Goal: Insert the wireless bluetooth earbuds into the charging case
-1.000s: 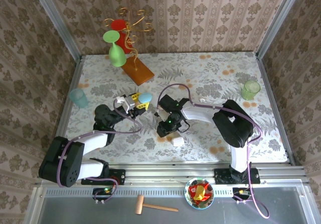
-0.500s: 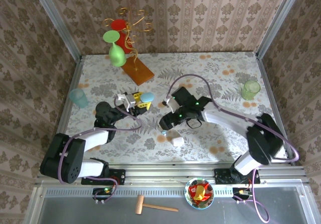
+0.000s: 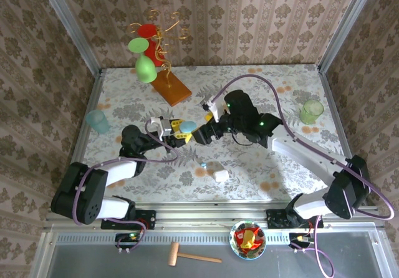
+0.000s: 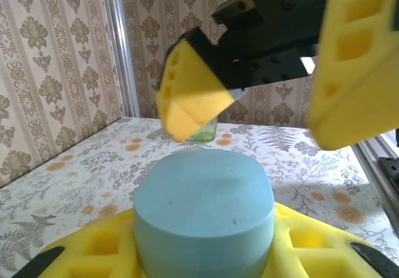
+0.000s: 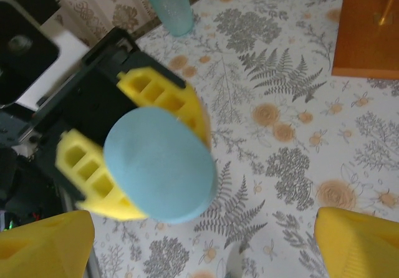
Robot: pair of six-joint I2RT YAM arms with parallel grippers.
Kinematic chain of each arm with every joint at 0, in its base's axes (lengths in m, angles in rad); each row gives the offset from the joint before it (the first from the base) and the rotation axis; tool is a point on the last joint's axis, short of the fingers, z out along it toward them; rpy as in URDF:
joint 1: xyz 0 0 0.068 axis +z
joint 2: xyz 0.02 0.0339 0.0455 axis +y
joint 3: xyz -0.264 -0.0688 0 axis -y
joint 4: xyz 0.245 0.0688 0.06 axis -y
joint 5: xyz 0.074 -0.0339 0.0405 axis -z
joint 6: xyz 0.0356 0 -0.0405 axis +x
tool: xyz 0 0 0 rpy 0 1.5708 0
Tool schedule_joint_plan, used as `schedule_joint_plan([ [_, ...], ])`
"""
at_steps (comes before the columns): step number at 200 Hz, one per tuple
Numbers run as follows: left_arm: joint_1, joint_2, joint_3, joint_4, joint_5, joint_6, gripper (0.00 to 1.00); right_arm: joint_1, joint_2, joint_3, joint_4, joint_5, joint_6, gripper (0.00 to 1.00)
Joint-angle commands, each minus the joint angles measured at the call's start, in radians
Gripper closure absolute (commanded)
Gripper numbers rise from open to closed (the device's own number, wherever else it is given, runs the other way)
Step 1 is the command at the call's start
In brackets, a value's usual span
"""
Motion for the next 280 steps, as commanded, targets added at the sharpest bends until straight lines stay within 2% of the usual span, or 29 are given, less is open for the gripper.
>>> schedule_joint_plan([
  [1, -0.007, 0.001, 0.029, 0.021, 0.044, -0.034, 0.77, -0.009, 0.037, 0.025, 0.025, 0.024, -0.009, 0.08],
  [80, -0.009, 0.013, 0.040, 0.023, 0.018, -0.091, 0.77, -0.012, 0.068, 0.027, 0.023, 0.051, -0.032, 0.08],
  [146, -0.011, 0.016, 0.037, 0.033, 0.041, -0.094, 0.77, -0.021, 0.054, 0.033, 0.095, 0.184, -0.005, 0.09],
  [280, -0.011, 0.030, 0.032, 0.046, 0.044, -0.090, 0.77, -0.050, 0.092, 0.083, 0.126, 0.146, 0.033, 0.09],
])
